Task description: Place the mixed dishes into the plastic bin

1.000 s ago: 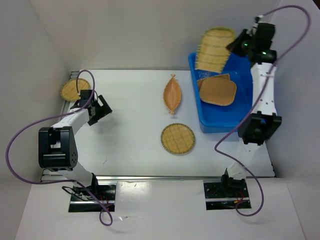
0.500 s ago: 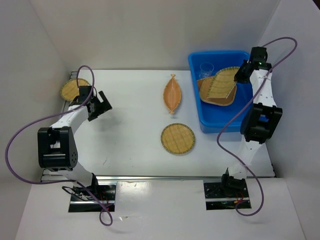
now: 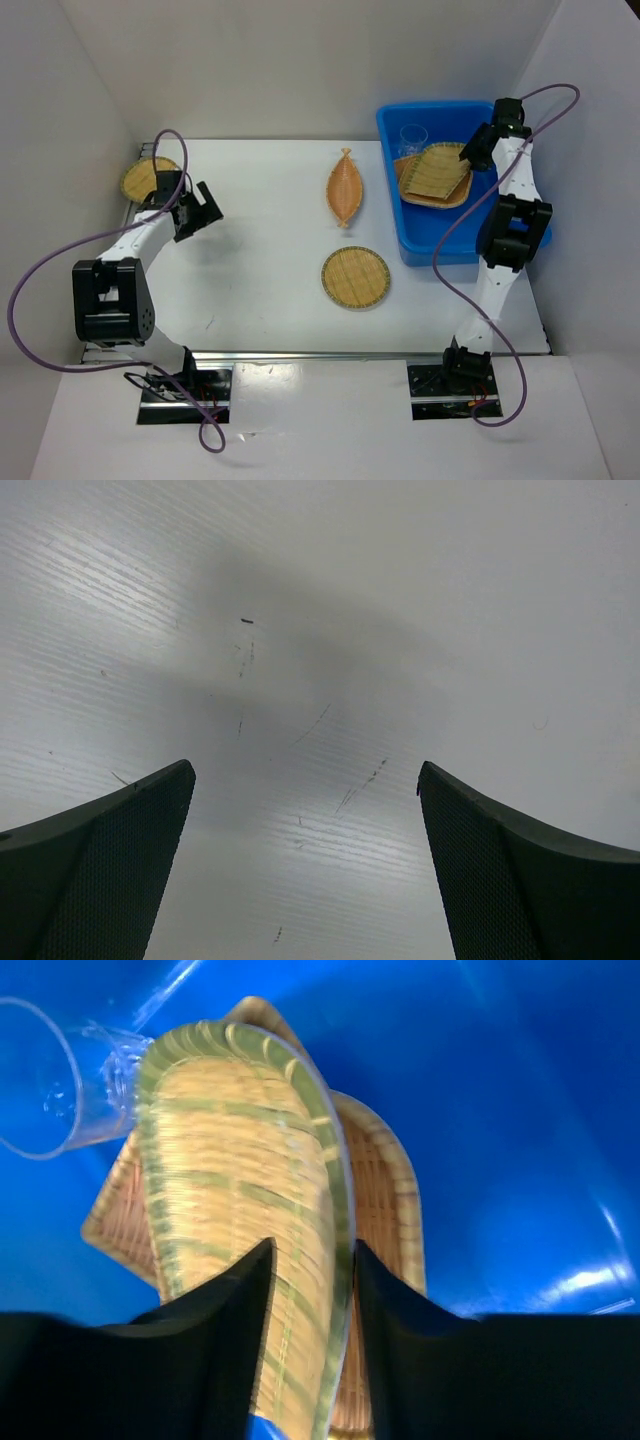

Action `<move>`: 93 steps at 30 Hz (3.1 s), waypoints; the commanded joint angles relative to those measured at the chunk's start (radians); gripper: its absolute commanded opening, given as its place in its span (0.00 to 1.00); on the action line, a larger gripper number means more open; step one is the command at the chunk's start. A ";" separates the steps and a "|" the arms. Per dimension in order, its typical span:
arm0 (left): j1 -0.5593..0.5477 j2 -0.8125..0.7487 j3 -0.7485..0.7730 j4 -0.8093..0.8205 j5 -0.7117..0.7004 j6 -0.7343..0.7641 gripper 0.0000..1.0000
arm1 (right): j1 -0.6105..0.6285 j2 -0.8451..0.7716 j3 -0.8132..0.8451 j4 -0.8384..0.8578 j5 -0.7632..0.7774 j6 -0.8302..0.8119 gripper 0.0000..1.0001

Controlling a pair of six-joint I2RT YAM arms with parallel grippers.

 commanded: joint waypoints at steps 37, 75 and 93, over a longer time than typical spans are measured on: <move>0.203 0.490 0.567 0.308 -0.336 -0.019 0.00 | 0.397 -0.723 -0.640 0.339 -0.104 0.004 0.23; 0.142 0.785 0.725 0.144 -0.061 -0.008 0.00 | 0.397 -0.717 -0.639 0.321 -0.153 -0.045 0.19; -0.176 0.722 0.661 0.124 0.031 -0.028 0.00 | 0.397 -0.670 -0.602 0.330 -0.204 -0.055 0.19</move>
